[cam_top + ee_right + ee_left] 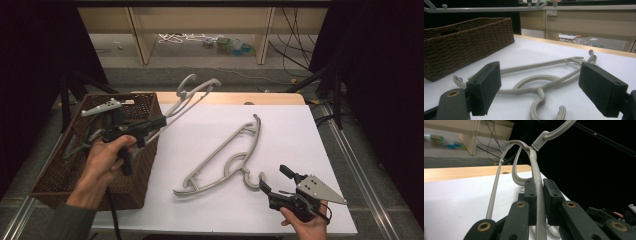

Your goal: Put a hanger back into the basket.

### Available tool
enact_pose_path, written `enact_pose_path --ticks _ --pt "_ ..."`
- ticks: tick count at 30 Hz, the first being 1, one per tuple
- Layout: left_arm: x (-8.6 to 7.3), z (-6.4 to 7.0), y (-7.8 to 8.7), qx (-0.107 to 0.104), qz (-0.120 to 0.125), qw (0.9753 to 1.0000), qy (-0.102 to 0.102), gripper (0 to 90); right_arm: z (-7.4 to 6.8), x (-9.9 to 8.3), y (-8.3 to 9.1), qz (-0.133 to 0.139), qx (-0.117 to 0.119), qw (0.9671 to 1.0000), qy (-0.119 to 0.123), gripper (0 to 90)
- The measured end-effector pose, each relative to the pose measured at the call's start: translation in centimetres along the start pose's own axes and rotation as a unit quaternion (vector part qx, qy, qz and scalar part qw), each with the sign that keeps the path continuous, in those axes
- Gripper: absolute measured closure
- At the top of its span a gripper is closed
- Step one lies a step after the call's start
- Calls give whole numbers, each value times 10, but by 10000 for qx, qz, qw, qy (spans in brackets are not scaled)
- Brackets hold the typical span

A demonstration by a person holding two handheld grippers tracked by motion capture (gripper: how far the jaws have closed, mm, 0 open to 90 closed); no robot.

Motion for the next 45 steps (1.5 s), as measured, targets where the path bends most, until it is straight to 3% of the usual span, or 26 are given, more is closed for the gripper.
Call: enact_pose_path --ticks 2,5,9,10,14,16,18,20,23,24,25,27,29,30,39,45 --pt "1 -2 10 54 54 10000 3 818 0 0 0 15 13 10000 10 190" --pt "-1 -1 23 57 164 9990 417 819 -1 0 -1 -17 -1 10000 34 189" --pt "-1 -16 44 276 199 9994 67 819 -2 -1 -1 -40 6 10000 28 188" --pt "-1 -17 49 326 215 9992 81 819 -2 -1 -3 59 29 10000 -5 188" --pt "-3 -25 73 510 256 9984 11 819 -2 -2 -2 -69 21 10000 49 188" --pt "-4 -27 85 537 274 9982 74 819 -2 -2 -2 -59 32 10000 44 188" --pt "-7 -25 93 499 330 9979 262 819 -2 -2 -3 -61 31 10000 44 188" --pt "-8 -31 105 605 309 9976 105 819 -2 -2 -2 -136 5 9999 81 188" --pt "-12 -35 118 597 371 9974 133 819 -2 -2 -3 -71 -11 9999 87 188" --pt "-16 -34 122 538 369 9974 298 819 -2 -2 -2 -120 -9 9999 106 188" --pt "-17 -36 125 528 359 9976 277 819 -3 -3 -3 -122 18 9999 84 188" --pt "-23 -33 131 311 400 9962 702 820 -4 -2 -4 -37 71 10000 34 189" --pt "-27 -44 139 476 349 9974 419 819 -5 -2 -5 8 82 10000 29 188" --pt "-27 -60 148 802 307 9962 -110 819 -5 -2 -5 0 79 10000 40 188" --pt "-43 -84 167 1027 172 9945 142 819 -5 -5 -6 -148 48 9998 155 189" --pt "-49 -101 160 1136 -122 9932 209 819 -7 -5 -7 -170 111 9997 138 190"
Point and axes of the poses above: each handheld gripper's, and its own axes: y roughly backward along the jaws, x roughly out of its top, z roughly to its right, the point moved 5 cm from there along -y, roughly forward along the jaws, and after that the axes turned 13 degrees about -x, right-handed, at the moved point
